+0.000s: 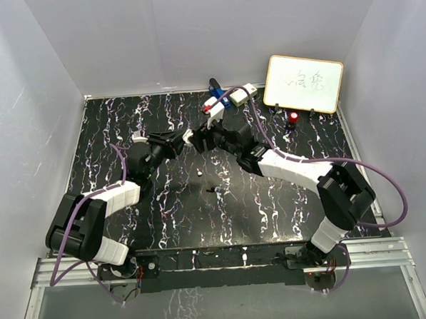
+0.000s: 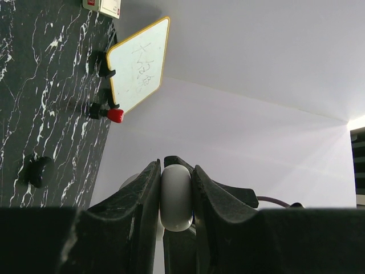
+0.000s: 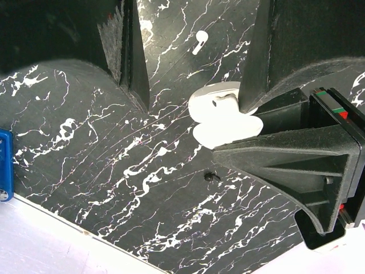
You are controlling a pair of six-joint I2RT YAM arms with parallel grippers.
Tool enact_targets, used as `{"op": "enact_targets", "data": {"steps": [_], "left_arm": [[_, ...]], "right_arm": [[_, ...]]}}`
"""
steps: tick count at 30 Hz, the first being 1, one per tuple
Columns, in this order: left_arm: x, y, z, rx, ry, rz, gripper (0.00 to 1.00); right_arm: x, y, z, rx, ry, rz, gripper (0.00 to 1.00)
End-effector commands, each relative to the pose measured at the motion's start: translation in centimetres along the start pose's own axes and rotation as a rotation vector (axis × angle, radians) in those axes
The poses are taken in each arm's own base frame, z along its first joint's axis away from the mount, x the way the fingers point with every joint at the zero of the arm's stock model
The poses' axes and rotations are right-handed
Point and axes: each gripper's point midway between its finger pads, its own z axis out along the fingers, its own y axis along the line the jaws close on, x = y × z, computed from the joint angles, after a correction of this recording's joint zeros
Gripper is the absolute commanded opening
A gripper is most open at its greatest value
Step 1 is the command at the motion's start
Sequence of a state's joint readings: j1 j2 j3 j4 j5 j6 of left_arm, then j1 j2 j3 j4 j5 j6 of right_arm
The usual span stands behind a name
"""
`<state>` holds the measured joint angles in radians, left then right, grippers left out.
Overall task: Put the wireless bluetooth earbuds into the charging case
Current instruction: Adjust the earbud with the charging case.
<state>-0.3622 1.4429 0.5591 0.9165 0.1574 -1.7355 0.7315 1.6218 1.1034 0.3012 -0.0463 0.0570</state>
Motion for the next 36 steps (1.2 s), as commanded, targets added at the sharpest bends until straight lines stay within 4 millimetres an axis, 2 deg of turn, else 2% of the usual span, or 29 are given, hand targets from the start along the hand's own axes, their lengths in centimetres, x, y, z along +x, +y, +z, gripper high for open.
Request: {"op": "enact_targets", "data": {"steps": [1,19,25,28,36], "left_arm": [[0.9,-3.1,-0.2,0.082,0.031,0.012,0.00],[1.0,-3.1,-0.5,0.083,0.034,0.012,0.00],[1.0,-3.3,-0.7,0.087,0.032,0.011,0.00],[1.0,-3.2,-0.7,0.085,0.029,0.011,0.00],[0.9,-3.0,-0.6,0.083,0.026,0.009,0.00]], "right_arm": [[-3.5,-0.4,0.7,0.038,-0.100,-0.008,0.62],[-4.1,-1.8,1.3,0.113,-0.128,0.022,0.64],[-4.2,-1.6,1.6,0.105,-0.126,0.028,0.66],[-4.8,-0.9,1.2,0.069,-0.154,0.036,0.67],[-8.1,0.2,0.0,0.014,-0.232,0.038,0.69]]}}
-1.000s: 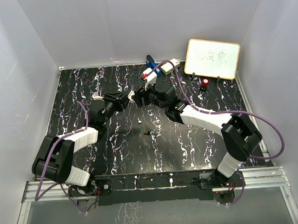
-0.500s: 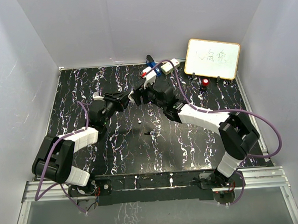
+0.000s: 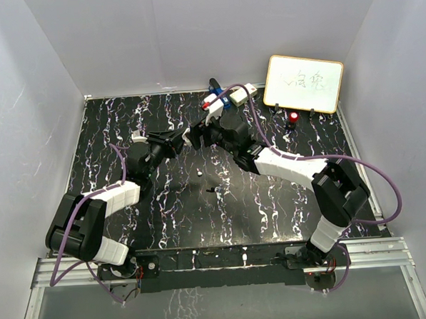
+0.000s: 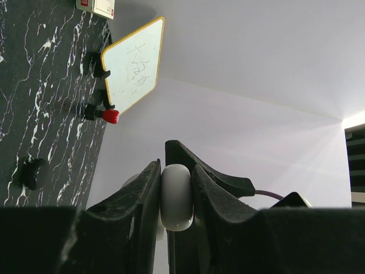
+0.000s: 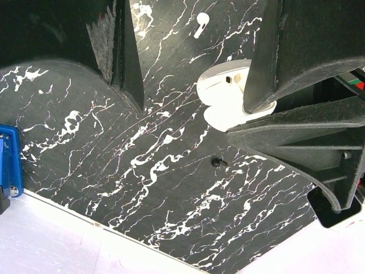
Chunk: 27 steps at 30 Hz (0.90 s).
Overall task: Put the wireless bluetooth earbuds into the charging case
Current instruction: Adjust the earbud with the charging case.
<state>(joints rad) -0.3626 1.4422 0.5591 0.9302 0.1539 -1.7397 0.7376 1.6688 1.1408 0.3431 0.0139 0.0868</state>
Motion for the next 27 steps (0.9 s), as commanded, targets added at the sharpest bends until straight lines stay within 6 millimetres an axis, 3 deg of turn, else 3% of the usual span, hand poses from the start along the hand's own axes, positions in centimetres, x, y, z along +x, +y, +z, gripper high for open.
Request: {"op": "enact_targets", "data": {"steps": [1,13,21,24,27], "left_arm": [[0.8,-2.6,-0.5,0.068,0.027,0.011,0.00],[0.8,-2.6,-0.6,0.068,0.024,0.012,0.00],[0.9,-2.7,-0.8,0.073,0.025,0.011,0.00],[0.8,-2.7,-0.8,0.075,0.025,0.011,0.00],[0.4,-2.2,-1.2,0.070,0.007,0.007,0.00]], "right_arm": [[-7.6,1.0,-1.2,-0.041,-0.201,0.015,0.69],[-9.6,0.8,-1.8,-0.044,-0.239,0.048,0.71],[-8.7,-0.2,-1.8,-0.007,-0.205,0.043,0.71],[-8.4,-1.3,-2.1,0.039,-0.201,0.044,0.72],[-7.8,-3.9,-2.5,0.146,-0.175,0.068,0.73]]}}
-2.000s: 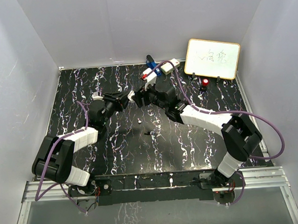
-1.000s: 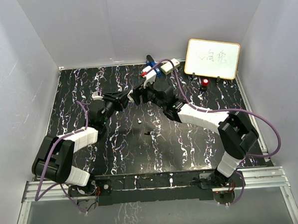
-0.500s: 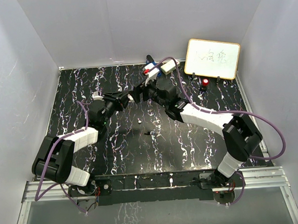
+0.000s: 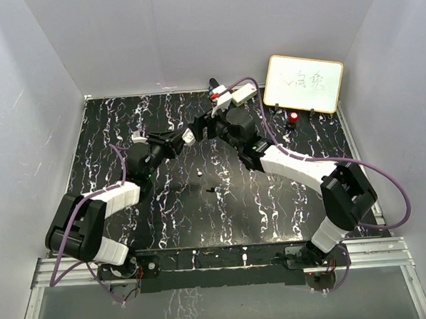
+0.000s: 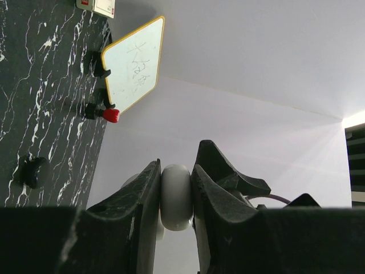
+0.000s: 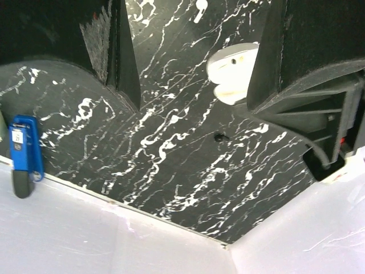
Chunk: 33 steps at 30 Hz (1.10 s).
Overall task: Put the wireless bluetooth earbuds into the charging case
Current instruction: Adjust the earbud with the charging case, then pick up the earbud from the center of the board.
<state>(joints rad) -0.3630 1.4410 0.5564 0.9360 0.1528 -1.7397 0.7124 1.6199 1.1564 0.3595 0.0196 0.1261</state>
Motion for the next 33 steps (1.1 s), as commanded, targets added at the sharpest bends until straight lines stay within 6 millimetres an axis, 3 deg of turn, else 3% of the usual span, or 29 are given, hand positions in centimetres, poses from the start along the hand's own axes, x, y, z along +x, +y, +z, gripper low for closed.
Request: {"op": "enact_targets", "data": {"steps": [1,3,4,7,11,15,24,30,33], "left_arm": [[0.0,-1.8,-1.3,0.058,-0.002,0.003,0.00],[-1.2,-1.0,-1.6,0.044,-0.037,-0.007,0.00],[-1.6,-1.7,-2.1,0.068,-0.053,-0.006,0.00],[-3.6,-2.5,-3.0,0.102,-0.123,-0.001,0.00],[-5.5,-3.1,-4.1,0.124,-0.201,0.022,0.00],[-6.2,-2.5,-4.9,0.112,-0.237,0.021,0.00],[-6.5,-1.7,-6.1,0.103,-0.244,0.009,0.00],[-6.4,-1.4,-6.4,0.096,-0.234,0.007,0.00],[-6.3,-1.4,-6.5,0.093,-0.232,0.006,0.00]], "right_arm": [[-4.0,-3.8,-1.4,0.154,-0.074,0.030,0.73],[-2.6,-5.8,-1.6,0.205,-0.011,0.074,0.72],[-1.6,-6.6,-1.7,0.216,0.028,0.092,0.71],[2.1,-7.3,-1.8,0.210,0.175,0.102,0.68],[6.7,-4.8,-2.0,0.073,0.349,0.107,0.61],[9.6,-2.3,-2.6,-0.003,0.417,0.103,0.60],[14.3,0.9,-2.2,-0.032,0.524,0.088,0.61],[17.9,2.0,-1.4,0.041,0.615,-0.012,0.64],[18.5,2.3,-1.0,0.056,0.625,-0.044,0.65]]}}
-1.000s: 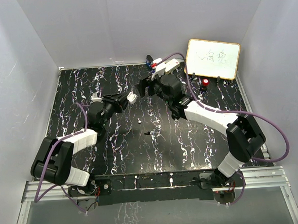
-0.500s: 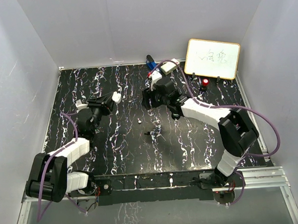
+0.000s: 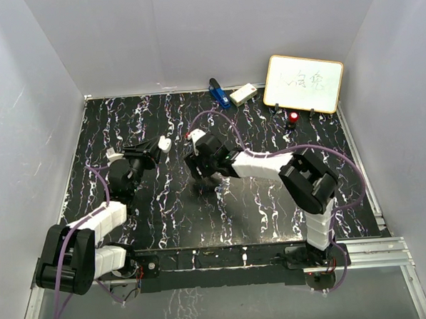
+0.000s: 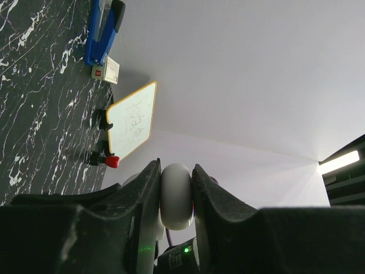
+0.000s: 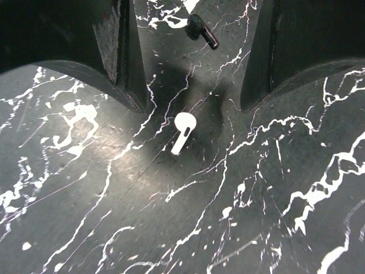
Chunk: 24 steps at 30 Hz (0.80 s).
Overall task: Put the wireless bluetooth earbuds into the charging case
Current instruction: Pick up the earbud from the center of the board.
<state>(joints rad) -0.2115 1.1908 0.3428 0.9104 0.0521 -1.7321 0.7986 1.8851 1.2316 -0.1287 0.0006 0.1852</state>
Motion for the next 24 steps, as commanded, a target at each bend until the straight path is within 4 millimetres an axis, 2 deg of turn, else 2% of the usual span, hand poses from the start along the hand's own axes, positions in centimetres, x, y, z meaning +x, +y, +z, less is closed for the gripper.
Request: {"op": "enact_targets", "data": {"steps": [1,16,24], "left_arm": [[0.2,-1.4,-0.6,0.040,0.013,0.004,0.00],[0.0,-0.8,-0.6,0.030,0.010,0.000,0.00],[-0.1,-1.2,-0.7,0.035,0.002,0.004,0.00]], "right_arm": [[-2.6,0.3,0.1,0.077,-0.060,-0.046,0.65],[-1.2,0.0,2.1,0.142,-0.024,-0.112,0.67],[-0.5,0.0,2.6,0.152,-0.008,-0.123,0.67]]}}
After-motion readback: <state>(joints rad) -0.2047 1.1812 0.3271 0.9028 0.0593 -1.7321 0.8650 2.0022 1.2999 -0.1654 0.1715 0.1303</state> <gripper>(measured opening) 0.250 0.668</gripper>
